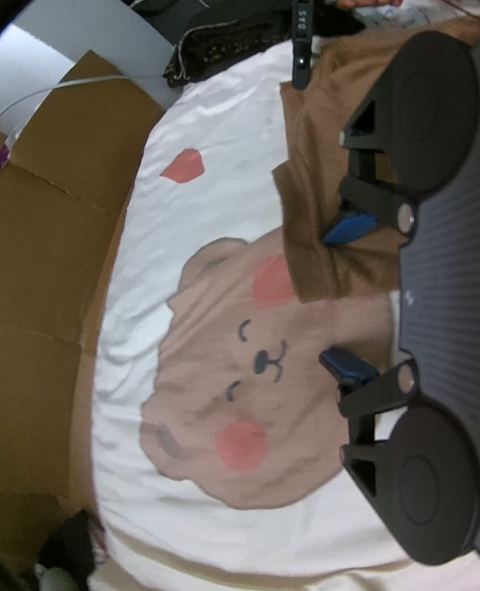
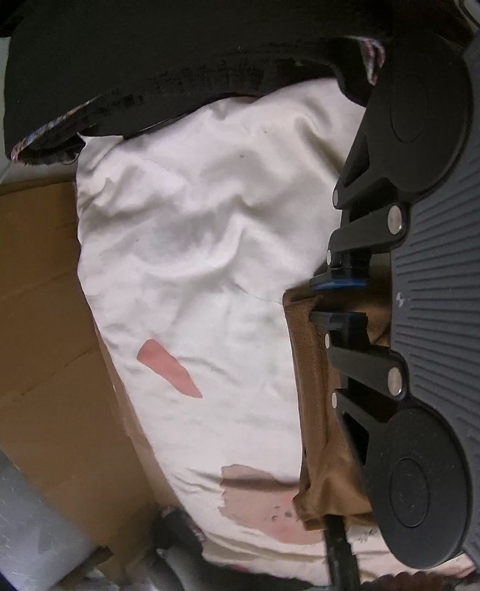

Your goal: Fold clothes

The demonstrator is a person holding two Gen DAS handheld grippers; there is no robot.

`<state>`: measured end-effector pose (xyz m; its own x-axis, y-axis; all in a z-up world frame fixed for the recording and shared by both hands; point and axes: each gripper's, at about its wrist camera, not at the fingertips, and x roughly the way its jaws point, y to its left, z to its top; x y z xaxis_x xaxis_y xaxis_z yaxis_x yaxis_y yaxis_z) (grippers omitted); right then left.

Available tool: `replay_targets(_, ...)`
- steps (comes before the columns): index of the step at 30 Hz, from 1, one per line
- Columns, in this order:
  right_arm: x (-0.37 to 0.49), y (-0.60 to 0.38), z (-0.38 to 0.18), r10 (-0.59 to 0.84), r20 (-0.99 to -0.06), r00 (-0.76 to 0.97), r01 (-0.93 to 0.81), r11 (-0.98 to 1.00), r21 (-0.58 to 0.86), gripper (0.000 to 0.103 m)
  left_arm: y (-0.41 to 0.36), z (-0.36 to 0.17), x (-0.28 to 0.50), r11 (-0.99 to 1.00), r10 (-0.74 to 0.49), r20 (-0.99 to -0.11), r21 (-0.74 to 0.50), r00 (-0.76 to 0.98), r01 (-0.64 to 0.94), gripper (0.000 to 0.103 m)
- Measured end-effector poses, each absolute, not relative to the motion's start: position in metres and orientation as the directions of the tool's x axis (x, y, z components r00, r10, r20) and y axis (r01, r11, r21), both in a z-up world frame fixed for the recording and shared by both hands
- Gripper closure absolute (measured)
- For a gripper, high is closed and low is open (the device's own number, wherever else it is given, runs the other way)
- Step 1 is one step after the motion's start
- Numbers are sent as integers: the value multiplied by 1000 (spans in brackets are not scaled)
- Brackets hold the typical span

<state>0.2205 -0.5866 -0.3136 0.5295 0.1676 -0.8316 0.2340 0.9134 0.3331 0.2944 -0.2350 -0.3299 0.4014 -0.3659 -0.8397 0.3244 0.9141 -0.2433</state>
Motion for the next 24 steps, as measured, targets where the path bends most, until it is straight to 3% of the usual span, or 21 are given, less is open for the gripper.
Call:
replay_targets(6,214,-588,-298,77,-816,573,275,920,279,81,-237,-319,295,919,-347,-840,-215,418,331,36)
replay_targets(10,200,-593,-276,124,-771,625,250,904,348,59,-228,-302,291,917,-374,-814,-253,445,308,37)
replay_targets(14,188,-581,-262,194,-753,629,176,908,381,57,-231,-298,285,898,-415,-810,-292,415,328,38)
replay_targets(18,182,-565,-268,221,-804,553,115,935,336,58,-237,-299,275,884,-418,-824,-274,382,378,51)
replay_targets(24,178,-569,-293,119,-882,456,168,962,216,59,-229,-308,263,877,-427,-841,-297,331,377,52)
